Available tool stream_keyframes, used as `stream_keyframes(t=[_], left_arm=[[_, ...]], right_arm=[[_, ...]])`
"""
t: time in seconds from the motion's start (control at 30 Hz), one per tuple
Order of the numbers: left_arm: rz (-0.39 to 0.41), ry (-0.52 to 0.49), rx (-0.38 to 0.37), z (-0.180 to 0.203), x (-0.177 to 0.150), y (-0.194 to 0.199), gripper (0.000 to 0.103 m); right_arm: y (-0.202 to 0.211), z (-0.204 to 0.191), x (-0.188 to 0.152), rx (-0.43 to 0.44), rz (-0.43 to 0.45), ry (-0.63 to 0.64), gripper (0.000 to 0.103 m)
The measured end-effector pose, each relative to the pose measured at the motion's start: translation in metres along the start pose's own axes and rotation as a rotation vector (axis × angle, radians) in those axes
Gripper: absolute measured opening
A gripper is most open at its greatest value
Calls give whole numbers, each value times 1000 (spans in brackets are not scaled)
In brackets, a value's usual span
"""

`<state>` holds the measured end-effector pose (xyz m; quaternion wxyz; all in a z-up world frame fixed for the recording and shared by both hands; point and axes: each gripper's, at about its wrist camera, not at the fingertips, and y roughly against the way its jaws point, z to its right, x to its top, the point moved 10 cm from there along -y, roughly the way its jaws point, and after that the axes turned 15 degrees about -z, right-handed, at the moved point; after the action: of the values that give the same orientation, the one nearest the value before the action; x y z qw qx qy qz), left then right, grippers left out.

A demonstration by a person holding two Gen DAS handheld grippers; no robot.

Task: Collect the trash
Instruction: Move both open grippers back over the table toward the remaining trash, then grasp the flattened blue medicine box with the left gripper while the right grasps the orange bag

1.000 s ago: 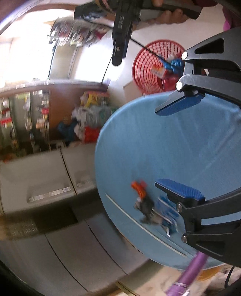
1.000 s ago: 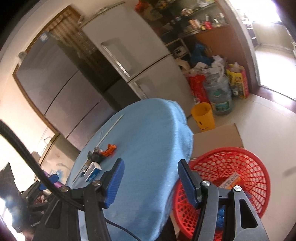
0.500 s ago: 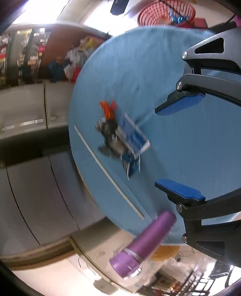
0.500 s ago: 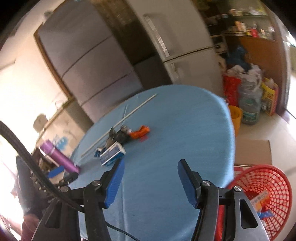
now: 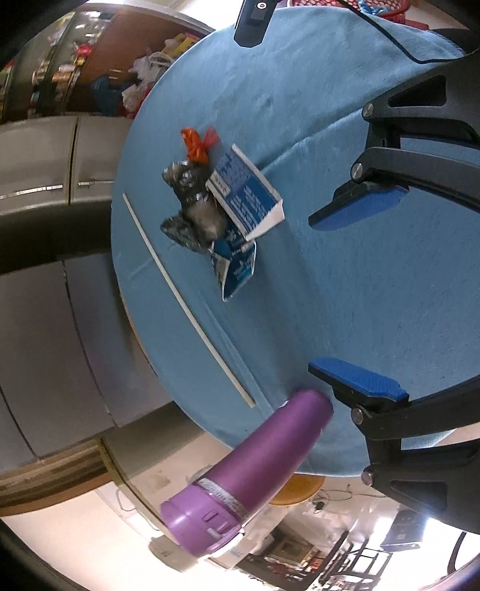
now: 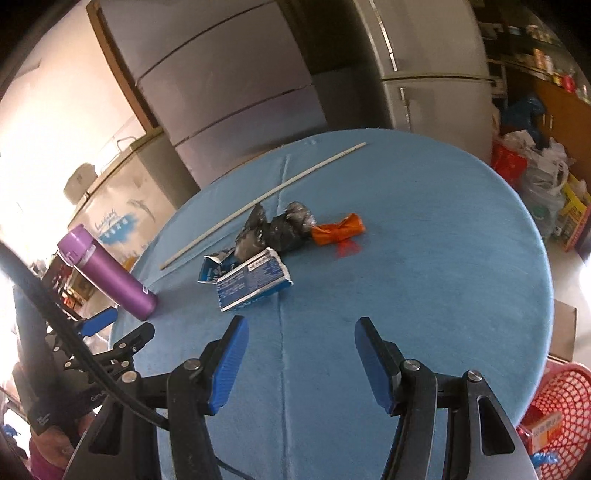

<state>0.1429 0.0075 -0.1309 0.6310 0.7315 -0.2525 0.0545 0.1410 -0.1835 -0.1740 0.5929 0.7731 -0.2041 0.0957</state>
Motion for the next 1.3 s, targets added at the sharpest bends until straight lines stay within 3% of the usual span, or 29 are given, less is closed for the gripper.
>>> stream_keyframes(t=[0.63,1.3], left_arm=[[-103,48,-36,-16,13,-55,72],[-139,15,-62,4,42,-83,72]], right_arm=[[-51,-27,39,-7,-62,33,64],[-87,-4,73,-12,-94,-17,64]])
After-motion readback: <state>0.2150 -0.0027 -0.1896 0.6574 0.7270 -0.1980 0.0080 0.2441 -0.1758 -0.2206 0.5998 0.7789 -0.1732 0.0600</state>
